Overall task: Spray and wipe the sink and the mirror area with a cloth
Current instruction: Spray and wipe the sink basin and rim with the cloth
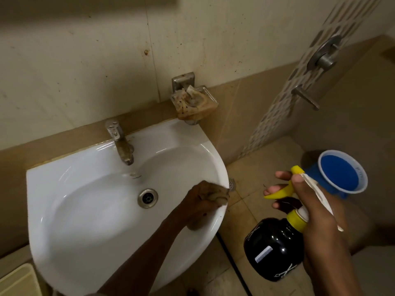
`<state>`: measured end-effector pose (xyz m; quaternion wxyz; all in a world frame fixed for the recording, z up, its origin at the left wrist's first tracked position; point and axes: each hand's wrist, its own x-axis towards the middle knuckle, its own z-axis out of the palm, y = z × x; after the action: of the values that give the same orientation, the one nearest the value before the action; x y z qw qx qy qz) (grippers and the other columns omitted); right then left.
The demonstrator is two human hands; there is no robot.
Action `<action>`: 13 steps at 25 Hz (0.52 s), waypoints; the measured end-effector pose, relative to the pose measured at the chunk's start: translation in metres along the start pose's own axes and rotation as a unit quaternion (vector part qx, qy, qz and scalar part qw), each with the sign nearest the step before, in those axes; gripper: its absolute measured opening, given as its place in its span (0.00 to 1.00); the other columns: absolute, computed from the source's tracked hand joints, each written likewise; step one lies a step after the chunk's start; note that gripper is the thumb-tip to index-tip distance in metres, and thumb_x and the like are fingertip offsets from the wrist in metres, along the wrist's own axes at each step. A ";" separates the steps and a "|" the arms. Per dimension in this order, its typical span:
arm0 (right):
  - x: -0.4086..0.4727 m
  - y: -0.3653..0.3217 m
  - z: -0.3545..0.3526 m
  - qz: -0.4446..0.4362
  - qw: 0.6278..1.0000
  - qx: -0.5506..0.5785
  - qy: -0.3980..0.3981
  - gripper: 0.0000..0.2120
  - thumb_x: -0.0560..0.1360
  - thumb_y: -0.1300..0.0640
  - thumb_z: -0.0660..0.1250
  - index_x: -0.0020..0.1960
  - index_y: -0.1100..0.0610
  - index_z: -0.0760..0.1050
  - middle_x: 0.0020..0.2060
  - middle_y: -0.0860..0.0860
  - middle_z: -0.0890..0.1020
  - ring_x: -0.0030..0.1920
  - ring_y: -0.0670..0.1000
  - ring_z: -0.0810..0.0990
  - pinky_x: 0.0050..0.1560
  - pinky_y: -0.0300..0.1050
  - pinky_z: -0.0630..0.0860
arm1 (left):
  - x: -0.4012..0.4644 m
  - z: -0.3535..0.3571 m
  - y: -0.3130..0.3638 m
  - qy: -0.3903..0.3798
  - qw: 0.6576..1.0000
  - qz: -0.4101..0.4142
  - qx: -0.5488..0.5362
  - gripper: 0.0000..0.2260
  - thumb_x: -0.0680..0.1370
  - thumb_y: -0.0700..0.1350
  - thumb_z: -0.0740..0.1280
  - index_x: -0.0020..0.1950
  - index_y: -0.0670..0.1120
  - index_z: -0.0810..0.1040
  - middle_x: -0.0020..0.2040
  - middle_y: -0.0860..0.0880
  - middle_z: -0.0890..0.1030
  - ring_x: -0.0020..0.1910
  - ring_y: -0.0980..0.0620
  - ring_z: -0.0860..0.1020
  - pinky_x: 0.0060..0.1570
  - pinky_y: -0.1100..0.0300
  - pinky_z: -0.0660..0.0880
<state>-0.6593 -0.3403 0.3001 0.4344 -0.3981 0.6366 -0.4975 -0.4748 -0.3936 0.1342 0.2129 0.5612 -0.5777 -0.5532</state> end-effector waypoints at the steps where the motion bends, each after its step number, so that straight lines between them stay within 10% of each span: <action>1: -0.003 -0.001 0.004 -0.005 1.000 -0.004 -0.002 0.13 0.78 0.45 0.64 0.43 0.36 0.87 0.43 0.49 0.90 0.45 0.51 0.88 0.47 0.52 0.81 | -0.008 -0.001 -0.001 -0.027 0.998 0.039 0.046 0.12 0.75 0.33 0.69 0.53 0.48 0.75 0.47 0.53 0.79 0.45 0.58 0.77 0.51 0.63 0.76; 7: -0.027 -0.005 0.005 -0.021 1.000 -0.020 -0.004 0.14 0.82 0.50 0.63 0.45 0.47 0.87 0.42 0.48 0.90 0.45 0.50 0.88 0.48 0.52 0.80 | -0.053 0.003 -0.028 -0.098 0.962 0.144 0.211 0.16 0.66 0.56 0.68 0.39 0.43 0.78 0.46 0.47 0.76 0.48 0.50 0.75 0.48 0.58 0.73; 13: -0.063 -0.013 0.019 -0.031 0.999 -0.004 -0.023 0.18 0.83 0.51 0.63 0.42 0.38 0.87 0.39 0.44 0.89 0.45 0.53 0.87 0.53 0.54 0.81 | -0.136 -0.024 -0.070 -0.131 0.948 0.082 0.278 0.07 0.67 0.52 0.72 0.41 0.53 0.79 0.46 0.54 0.75 0.48 0.53 0.76 0.47 0.60 0.74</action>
<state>-0.6208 -0.2896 0.3200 0.4316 -0.4307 0.6158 -0.4990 -0.3873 -0.2654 0.1306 0.0155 0.4714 -0.7756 -0.4196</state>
